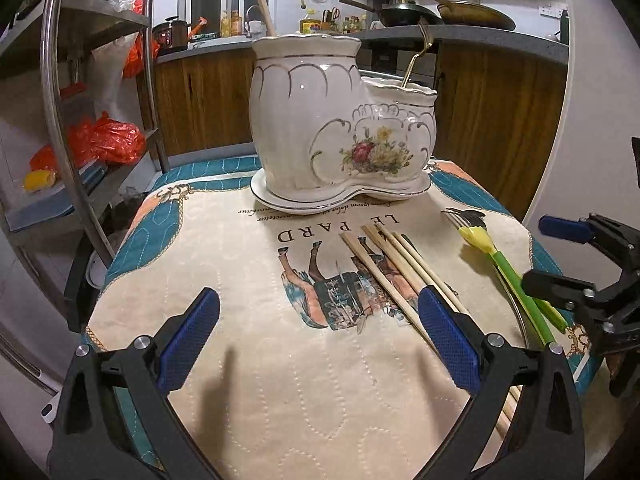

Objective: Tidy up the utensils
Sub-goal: 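Grasp the green tulip-topped utensil with right while left grasps another wooden chopstick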

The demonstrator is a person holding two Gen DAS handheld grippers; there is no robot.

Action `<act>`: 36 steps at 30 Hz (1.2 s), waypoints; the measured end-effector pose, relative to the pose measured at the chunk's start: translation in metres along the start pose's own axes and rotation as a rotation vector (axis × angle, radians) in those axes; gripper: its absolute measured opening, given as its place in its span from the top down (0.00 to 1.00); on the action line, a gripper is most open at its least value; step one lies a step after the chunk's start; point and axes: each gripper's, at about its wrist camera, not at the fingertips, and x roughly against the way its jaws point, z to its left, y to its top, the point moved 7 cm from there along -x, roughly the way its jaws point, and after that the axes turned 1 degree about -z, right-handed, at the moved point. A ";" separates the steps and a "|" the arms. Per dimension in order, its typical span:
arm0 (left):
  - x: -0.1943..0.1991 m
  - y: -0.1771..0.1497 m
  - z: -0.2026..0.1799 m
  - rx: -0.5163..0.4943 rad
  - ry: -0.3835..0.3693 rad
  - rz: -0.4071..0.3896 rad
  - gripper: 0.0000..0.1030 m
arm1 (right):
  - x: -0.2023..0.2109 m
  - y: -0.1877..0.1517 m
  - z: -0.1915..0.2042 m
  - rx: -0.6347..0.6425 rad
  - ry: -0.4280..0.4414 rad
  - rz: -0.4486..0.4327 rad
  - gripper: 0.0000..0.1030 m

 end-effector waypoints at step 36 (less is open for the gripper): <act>-0.016 -0.012 -0.041 -0.190 -0.119 0.176 0.95 | -0.010 -0.006 0.019 0.044 0.076 0.067 0.90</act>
